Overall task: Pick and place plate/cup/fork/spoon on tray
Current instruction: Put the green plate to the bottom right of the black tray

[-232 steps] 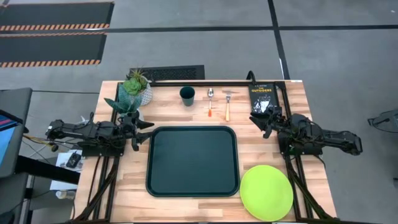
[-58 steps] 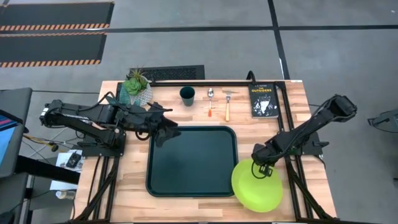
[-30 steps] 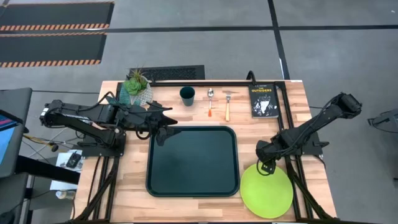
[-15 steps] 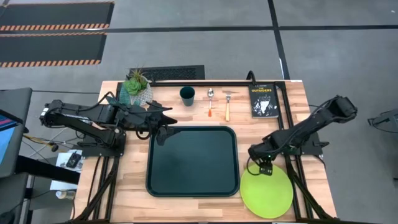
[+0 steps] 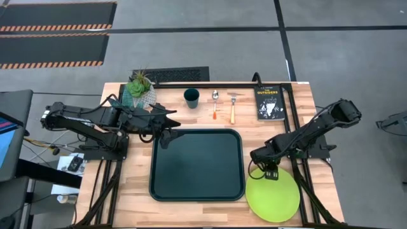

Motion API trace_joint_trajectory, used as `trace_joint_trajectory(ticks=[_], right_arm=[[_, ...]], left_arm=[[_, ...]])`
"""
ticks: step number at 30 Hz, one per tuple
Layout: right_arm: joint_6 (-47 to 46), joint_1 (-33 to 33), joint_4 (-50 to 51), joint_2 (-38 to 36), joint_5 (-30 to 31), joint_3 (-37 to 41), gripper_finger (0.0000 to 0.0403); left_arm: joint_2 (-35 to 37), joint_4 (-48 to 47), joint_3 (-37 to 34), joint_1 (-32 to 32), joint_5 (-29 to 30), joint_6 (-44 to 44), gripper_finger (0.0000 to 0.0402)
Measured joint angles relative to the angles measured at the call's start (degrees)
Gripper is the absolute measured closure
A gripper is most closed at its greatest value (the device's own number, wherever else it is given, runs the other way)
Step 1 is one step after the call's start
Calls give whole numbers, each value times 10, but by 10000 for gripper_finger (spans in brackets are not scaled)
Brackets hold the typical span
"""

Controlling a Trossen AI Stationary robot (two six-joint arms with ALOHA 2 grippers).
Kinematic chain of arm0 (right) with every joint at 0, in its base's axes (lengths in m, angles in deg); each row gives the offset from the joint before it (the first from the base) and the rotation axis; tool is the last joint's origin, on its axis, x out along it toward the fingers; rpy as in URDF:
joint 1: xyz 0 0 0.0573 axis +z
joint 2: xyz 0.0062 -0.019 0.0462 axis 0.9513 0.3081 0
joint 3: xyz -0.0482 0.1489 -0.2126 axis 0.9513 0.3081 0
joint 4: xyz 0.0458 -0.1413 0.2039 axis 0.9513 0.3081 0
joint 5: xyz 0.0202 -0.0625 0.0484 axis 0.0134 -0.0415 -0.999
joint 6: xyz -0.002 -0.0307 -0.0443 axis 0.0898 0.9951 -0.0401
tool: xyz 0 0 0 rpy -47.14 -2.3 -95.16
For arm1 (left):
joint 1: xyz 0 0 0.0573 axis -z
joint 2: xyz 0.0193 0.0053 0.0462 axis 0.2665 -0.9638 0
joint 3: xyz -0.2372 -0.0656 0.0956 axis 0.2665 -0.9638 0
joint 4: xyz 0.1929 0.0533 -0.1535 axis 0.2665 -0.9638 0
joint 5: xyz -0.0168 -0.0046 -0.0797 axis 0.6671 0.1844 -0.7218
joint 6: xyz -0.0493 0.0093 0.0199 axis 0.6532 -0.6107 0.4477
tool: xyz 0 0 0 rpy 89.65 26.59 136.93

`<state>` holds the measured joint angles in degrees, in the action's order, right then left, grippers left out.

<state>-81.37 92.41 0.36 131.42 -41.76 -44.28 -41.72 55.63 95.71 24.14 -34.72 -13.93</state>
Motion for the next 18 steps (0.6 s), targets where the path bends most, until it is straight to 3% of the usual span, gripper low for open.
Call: trace_joint_trajectory(ticks=[8,18], right_arm=[[5,2,-1,0,-22,0,364],[-8,2,3,0,-23,0,388]], left_arm=[[0,0,0,0,9,0,143],[0,1,0,0,12,0,143]])
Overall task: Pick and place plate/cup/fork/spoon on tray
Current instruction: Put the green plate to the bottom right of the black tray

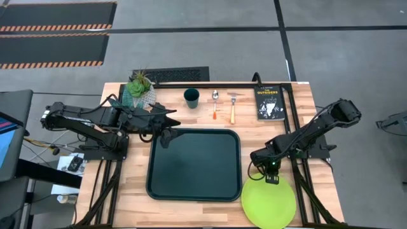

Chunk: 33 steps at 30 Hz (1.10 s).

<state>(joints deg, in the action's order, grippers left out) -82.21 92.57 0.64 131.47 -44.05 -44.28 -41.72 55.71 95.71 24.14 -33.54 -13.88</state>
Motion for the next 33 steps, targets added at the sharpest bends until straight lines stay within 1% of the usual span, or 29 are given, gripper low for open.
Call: trace_joint_trajectory(ticks=[6,11,17,27,33], right_arm=[[-32,2,7,-21,-1,-1,399],[-68,1,32,-70,10,-1,401],[-92,1,65,-131,9,-1,401],[-112,1,85,-223,-15,-2,401],[-122,1,86,-275,-50,-2,402]], left_arm=[[0,0,0,0,0,0,143],[0,2,0,0,0,0,143],[0,4,0,0,0,0,143],[0,5,0,0,0,0,143],[0,5,0,0,0,9,143]])
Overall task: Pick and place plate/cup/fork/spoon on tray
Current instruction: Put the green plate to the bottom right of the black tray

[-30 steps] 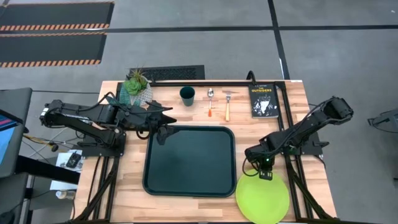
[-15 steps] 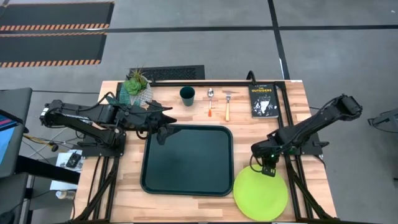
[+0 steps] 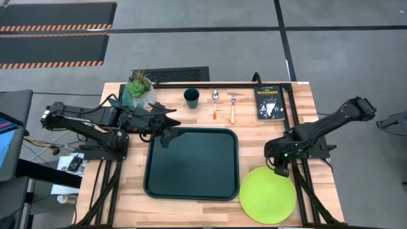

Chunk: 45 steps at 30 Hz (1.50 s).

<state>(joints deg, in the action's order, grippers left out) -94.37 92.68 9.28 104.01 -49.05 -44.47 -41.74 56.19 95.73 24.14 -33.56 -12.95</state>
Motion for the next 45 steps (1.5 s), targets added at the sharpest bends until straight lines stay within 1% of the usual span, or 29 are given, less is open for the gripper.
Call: trace_joint_trajectory(ticks=[5,8,16,18,20,24,27,31,33,35,39,45], right_arm=[[-16,-1,1,-42,-2,-15,402],[-26,-6,0,-62,12,-30,402],[-46,-21,5,-102,91,-66,402],[-56,-28,5,-111,124,-75,402],[-66,-35,4,-120,170,-86,402],[-78,-53,-12,-129,281,-112,402],[-70,-69,-49,-129,358,-126,402],[-24,-89,-110,-120,415,-136,401],[-10,-99,-134,-115,427,-136,401],[3,-110,-159,-107,427,-137,401],[18,-122,-183,-95,427,-137,401],[32,-122,-192,-87,424,-136,399]], left_arm=[[0,0,0,0,0,1,143],[0,0,0,-2,-1,1,143],[0,0,0,-16,-1,2,143],[0,0,0,-19,-1,2,143],[0,5,0,-22,-1,3,143],[0,30,0,-24,-1,-1,143],[0,47,0,-24,1,-13,143],[-8,75,0,-28,2,-27,143],[-13,87,0,-32,-5,-45,143],[-25,121,2,-36,-9,-83,143],[-48,134,0,-40,-15,-155,143],[-80,126,0,-55,-16,-174,143]])
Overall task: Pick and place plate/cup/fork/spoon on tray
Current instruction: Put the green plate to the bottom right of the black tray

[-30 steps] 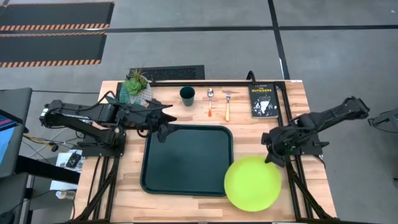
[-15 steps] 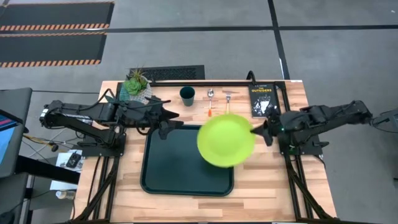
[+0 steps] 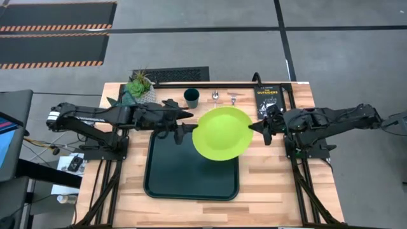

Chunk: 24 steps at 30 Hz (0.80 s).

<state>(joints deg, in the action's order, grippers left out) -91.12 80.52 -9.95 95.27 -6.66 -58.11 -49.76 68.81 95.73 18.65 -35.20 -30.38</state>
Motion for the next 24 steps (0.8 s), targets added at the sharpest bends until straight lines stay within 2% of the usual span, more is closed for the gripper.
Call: trace_joint_trajectory(ticks=[5,15,19,24], right_arm=[[0,0,-4,0,0,0,399],[3,1,-5,0,0,0,399],[15,1,-14,0,0,0,396],[15,0,-17,0,0,0,397]], left_arm=[[-27,-1,0,-13,-38,0,143],[-41,6,0,-16,-69,23,156],[-39,4,0,-16,-104,37,197],[-41,-18,0,-16,-108,45,278]])
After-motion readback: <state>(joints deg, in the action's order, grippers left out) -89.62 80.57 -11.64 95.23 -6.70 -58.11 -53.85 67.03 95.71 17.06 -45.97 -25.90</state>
